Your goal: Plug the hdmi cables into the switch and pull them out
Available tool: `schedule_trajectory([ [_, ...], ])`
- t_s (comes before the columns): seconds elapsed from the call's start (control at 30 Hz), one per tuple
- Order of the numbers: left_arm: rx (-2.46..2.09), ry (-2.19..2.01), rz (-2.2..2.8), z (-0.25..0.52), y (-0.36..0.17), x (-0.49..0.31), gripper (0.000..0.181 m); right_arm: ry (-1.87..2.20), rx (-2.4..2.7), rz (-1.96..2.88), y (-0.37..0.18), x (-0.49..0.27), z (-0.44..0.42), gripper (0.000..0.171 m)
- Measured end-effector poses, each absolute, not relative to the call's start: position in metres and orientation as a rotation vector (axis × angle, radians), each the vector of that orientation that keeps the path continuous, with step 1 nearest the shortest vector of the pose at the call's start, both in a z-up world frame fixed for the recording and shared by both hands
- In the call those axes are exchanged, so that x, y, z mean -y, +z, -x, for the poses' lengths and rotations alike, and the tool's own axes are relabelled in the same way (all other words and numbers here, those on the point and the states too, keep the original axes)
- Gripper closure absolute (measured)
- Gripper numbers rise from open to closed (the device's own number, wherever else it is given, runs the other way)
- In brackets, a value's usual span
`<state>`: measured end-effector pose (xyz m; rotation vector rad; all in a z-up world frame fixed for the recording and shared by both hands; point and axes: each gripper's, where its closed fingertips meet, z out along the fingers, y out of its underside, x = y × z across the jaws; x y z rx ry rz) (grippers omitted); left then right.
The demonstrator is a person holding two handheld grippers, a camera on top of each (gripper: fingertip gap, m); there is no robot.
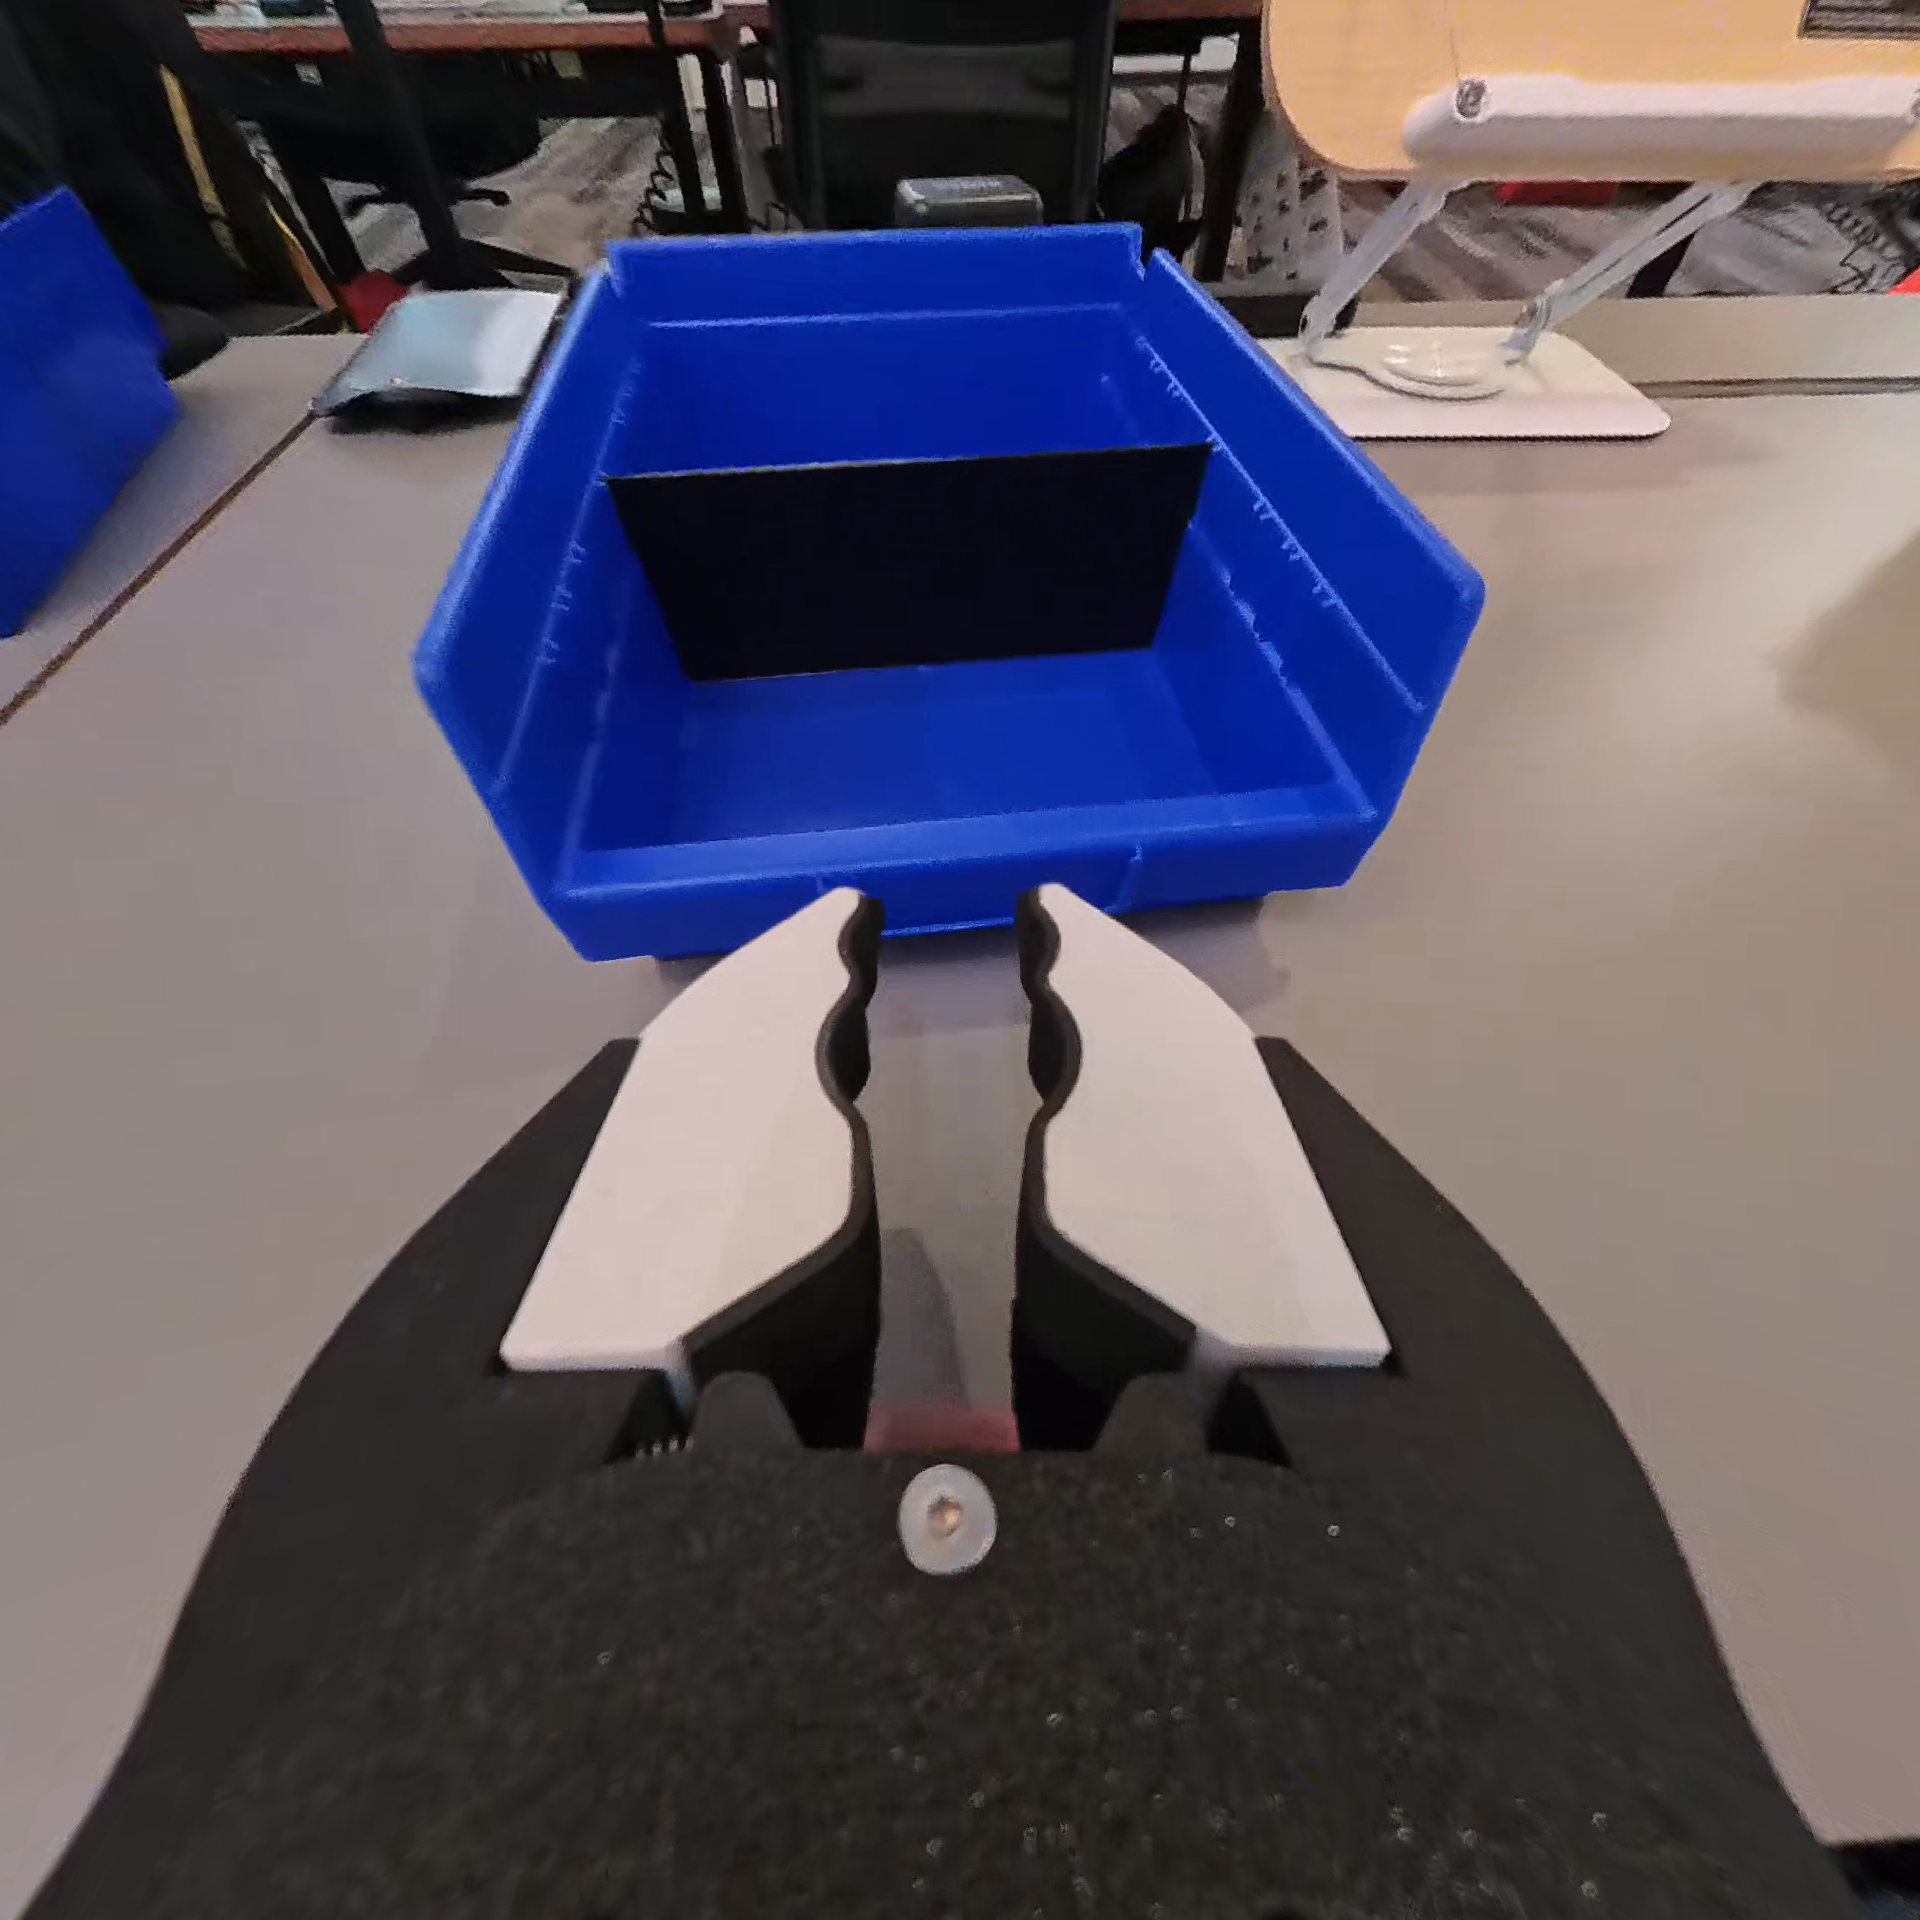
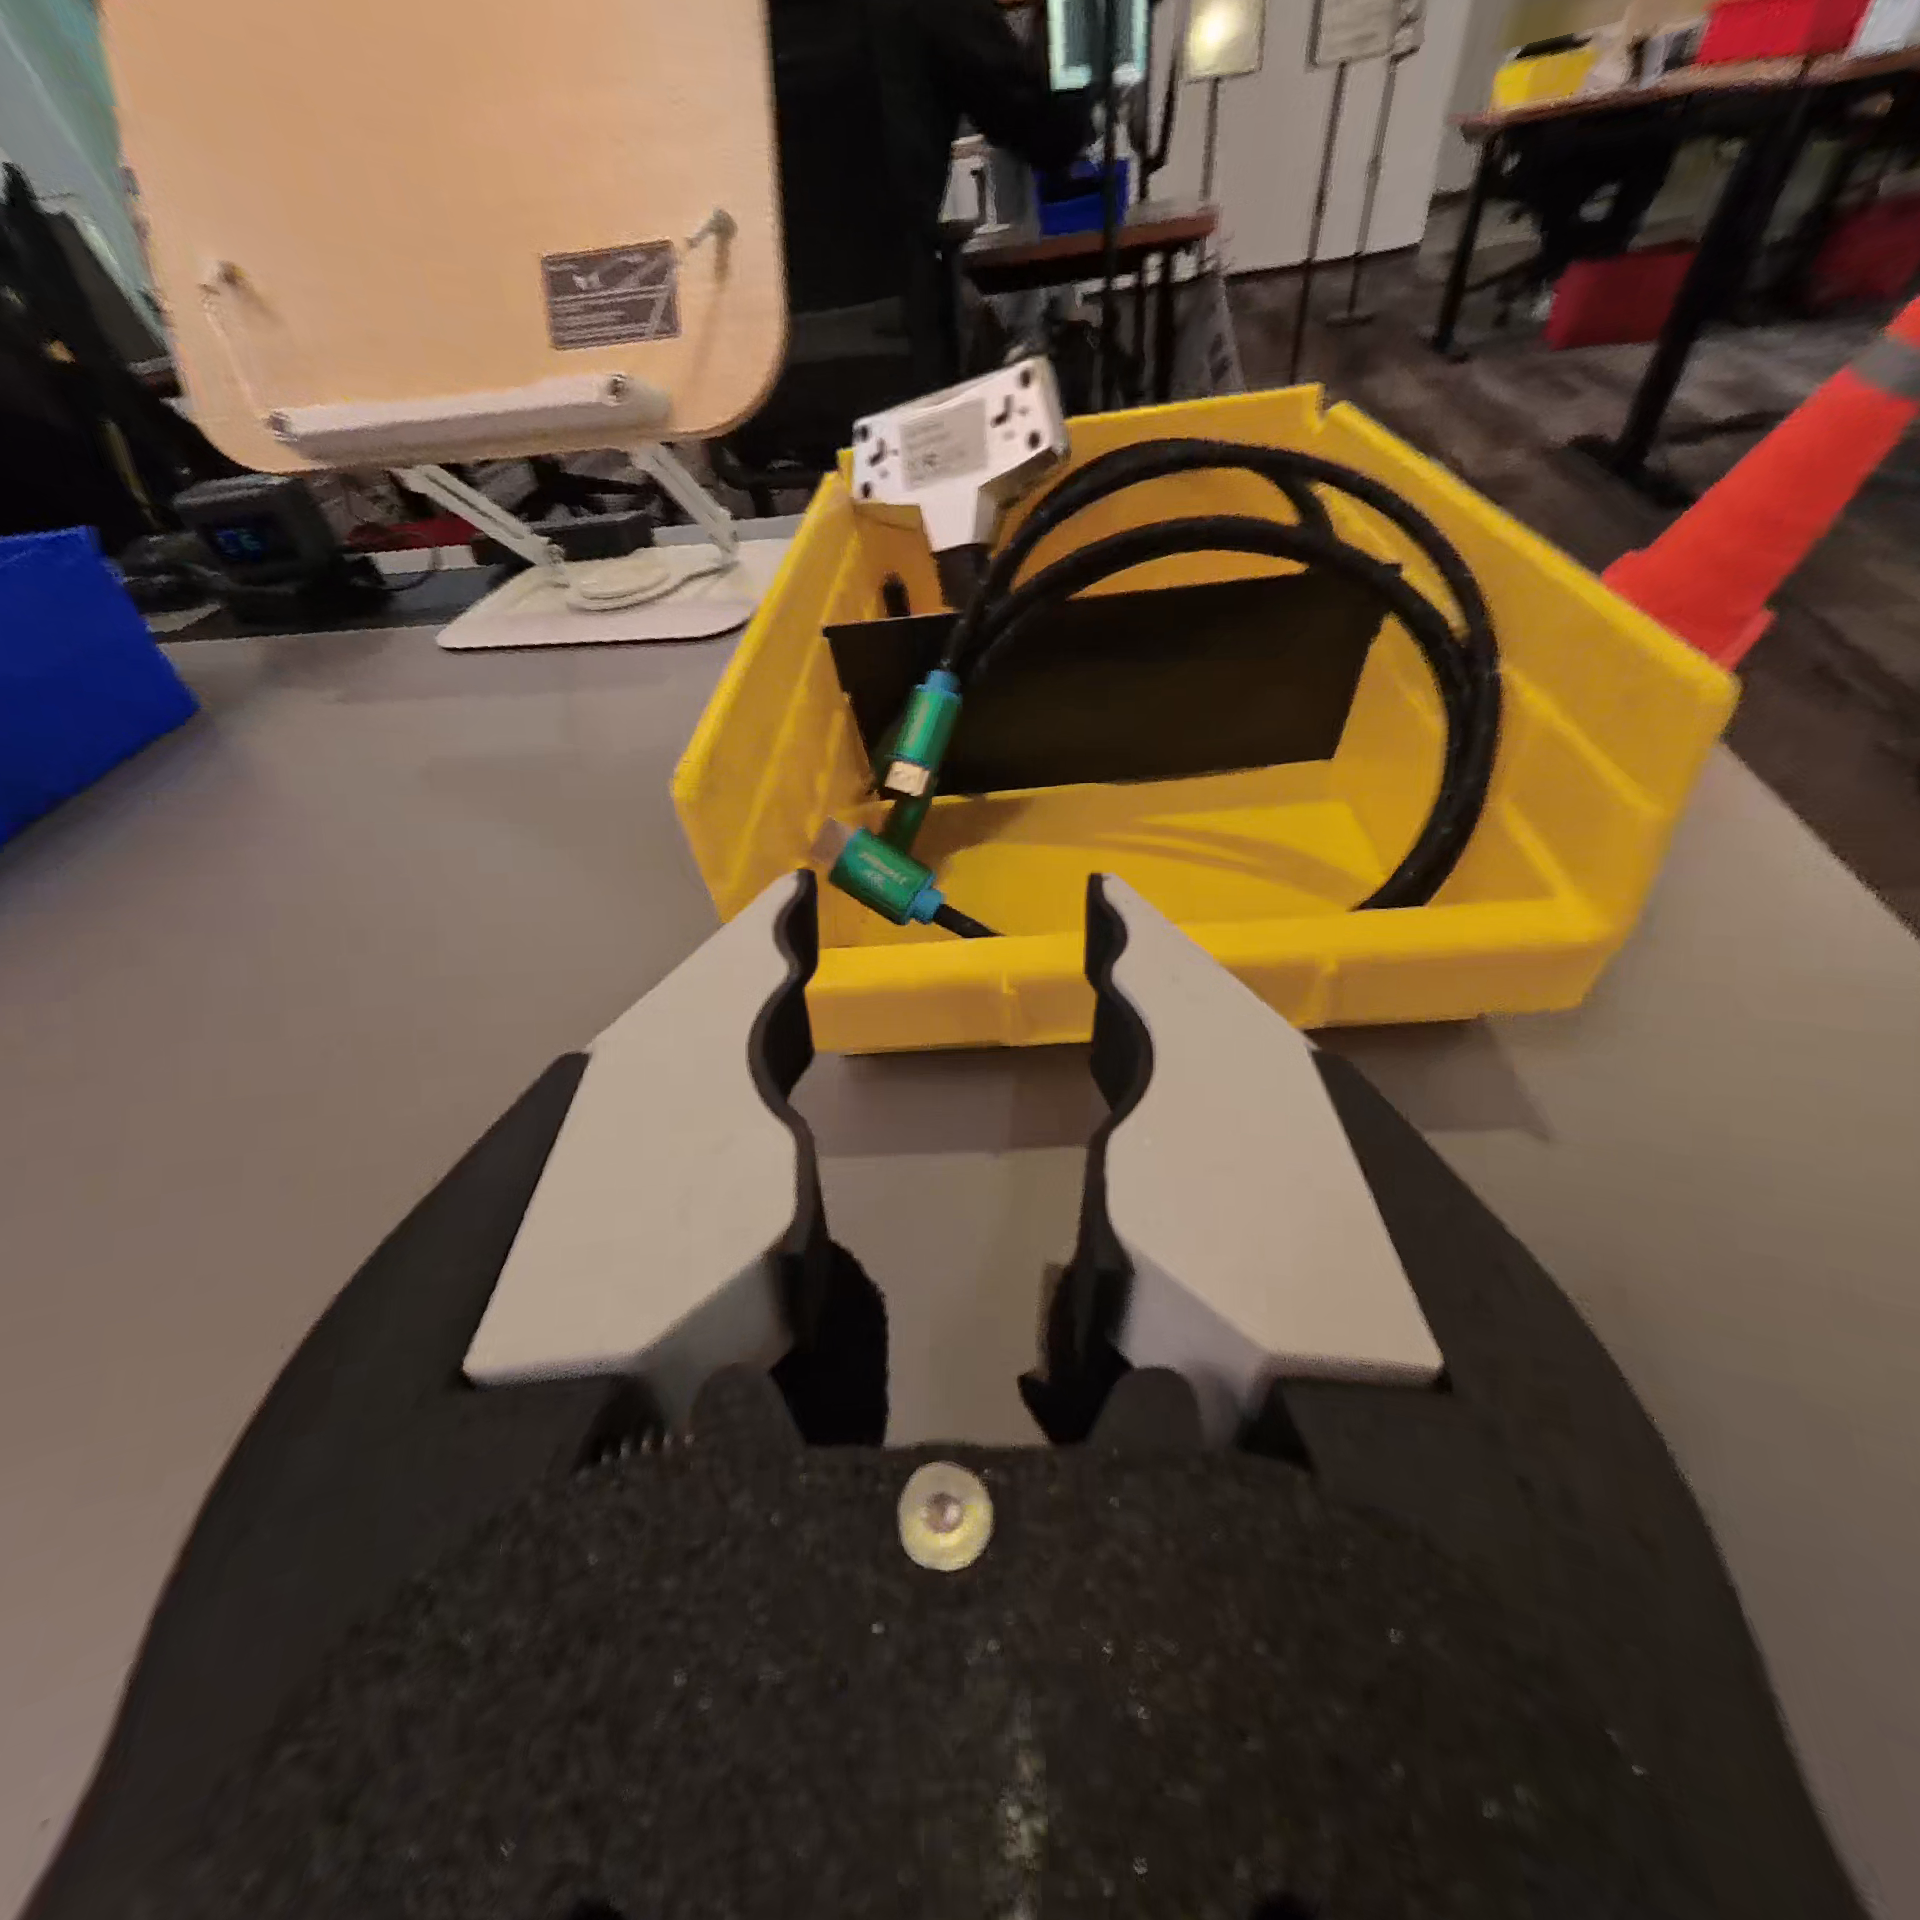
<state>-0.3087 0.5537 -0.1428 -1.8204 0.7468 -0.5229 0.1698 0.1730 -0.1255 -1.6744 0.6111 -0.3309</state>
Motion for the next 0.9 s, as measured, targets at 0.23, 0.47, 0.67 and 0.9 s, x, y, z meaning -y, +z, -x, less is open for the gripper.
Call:
schedule_trajectory([
  [0.23, -0.877, -0.698, 1.837, 0.275, -0.153, -0.533, 0.145, -0.360, -0.635, 1.736, -0.142, -0.177, -0.192, 0.121],
  [0.47, -0.843, -0.662, 1.852, 0.282, -0.153, -0.539, 0.139, -0.337, -0.631, 1.761, -0.147, -0.181, -0.189, 0.120],
  [0.67, -0.826, -0.637, 1.857, 0.286, -0.154, -0.540, 0.139, -0.347, -0.614, 1.788, -0.150, -0.184, -0.188, 0.120],
  [0.9, -0.839, -0.594, 1.861, 0.287, -0.156, -0.539, 0.139, -0.320, -0.592, 1.778, -0.145, -0.187, -0.178, 0.120],
])
